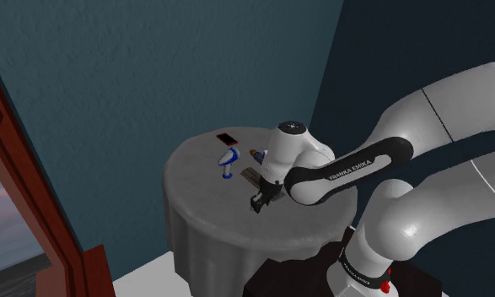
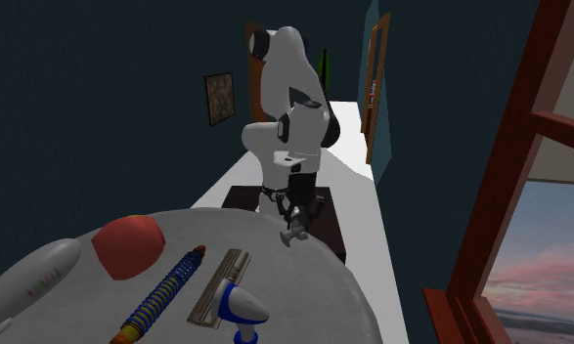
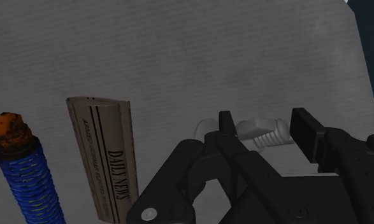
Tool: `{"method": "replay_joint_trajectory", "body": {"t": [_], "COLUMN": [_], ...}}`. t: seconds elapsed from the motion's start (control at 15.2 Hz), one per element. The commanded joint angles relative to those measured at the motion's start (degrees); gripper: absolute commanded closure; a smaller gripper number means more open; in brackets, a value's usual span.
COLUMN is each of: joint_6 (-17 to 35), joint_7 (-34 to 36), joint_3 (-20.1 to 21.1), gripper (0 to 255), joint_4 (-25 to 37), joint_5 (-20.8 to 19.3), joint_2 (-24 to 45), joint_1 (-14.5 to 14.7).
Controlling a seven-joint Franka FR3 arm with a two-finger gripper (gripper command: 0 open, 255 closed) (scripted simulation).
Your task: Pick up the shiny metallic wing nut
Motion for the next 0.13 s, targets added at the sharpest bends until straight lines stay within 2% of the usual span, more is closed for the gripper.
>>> {"method": "replay_joint_trajectory", "body": {"t": [0.0,0.07], "joint_6": [-1.6,-1.6], "joint_7": [-0.2,-0.2], "joint_3": [-0.2,-0.2], "gripper": [255,255], "joint_4": [0.3,0.3], "joint_5": [0.2,0.2], "joint_2": [-1.2,-1.2], "joint_1": [0.3,0.3]}}
